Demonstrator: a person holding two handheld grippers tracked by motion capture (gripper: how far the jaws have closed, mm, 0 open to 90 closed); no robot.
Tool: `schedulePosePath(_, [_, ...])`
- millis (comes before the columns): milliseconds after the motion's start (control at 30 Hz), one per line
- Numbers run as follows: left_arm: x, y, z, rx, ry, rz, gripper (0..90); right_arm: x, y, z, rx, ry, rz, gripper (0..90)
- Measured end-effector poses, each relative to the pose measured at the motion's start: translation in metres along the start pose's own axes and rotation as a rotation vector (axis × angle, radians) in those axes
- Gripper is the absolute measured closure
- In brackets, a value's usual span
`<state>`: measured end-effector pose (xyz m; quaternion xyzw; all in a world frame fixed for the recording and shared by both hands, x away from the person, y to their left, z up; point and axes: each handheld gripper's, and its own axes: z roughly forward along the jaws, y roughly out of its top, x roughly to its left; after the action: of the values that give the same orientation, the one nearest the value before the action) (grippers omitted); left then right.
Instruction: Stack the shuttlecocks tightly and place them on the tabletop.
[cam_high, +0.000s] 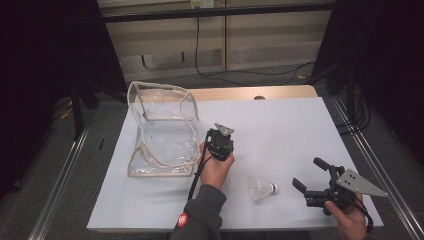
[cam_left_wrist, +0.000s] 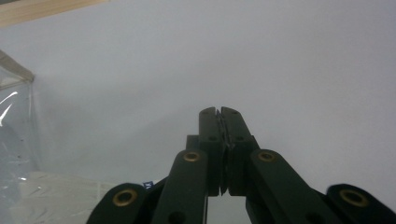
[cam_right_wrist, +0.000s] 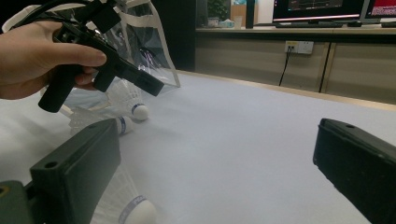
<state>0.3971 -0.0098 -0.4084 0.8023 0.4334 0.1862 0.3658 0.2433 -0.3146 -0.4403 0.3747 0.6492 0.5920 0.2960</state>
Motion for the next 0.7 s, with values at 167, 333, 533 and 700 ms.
schedulePosePath(167, [0.0034, 0.0014, -0.0005, 0.031, 0.037, -0.011, 90.0, 0.0001, 0.0004, 0.0003, 0.000, 0.004, 0.001, 0.2])
schedulePosePath(333, [0.0052, 0.0011, 0.0002, 0.053, 0.076, -0.021, 90.0, -0.0006, 0.0008, -0.0004, -0.005, 0.002, 0.005, 0.3])
schedulePosePath(533, [0.0070, 0.0001, -0.0002, 0.074, 0.116, -0.012, 90.0, -0.0002, 0.0008, -0.0010, -0.006, 0.001, 0.000, 0.3])
schedulePosePath(700, [0.0083, -0.0003, 0.0001, 0.088, 0.136, -0.017, 90.0, 0.0010, 0.0009, -0.0009, -0.006, 0.005, -0.004, 0.3])
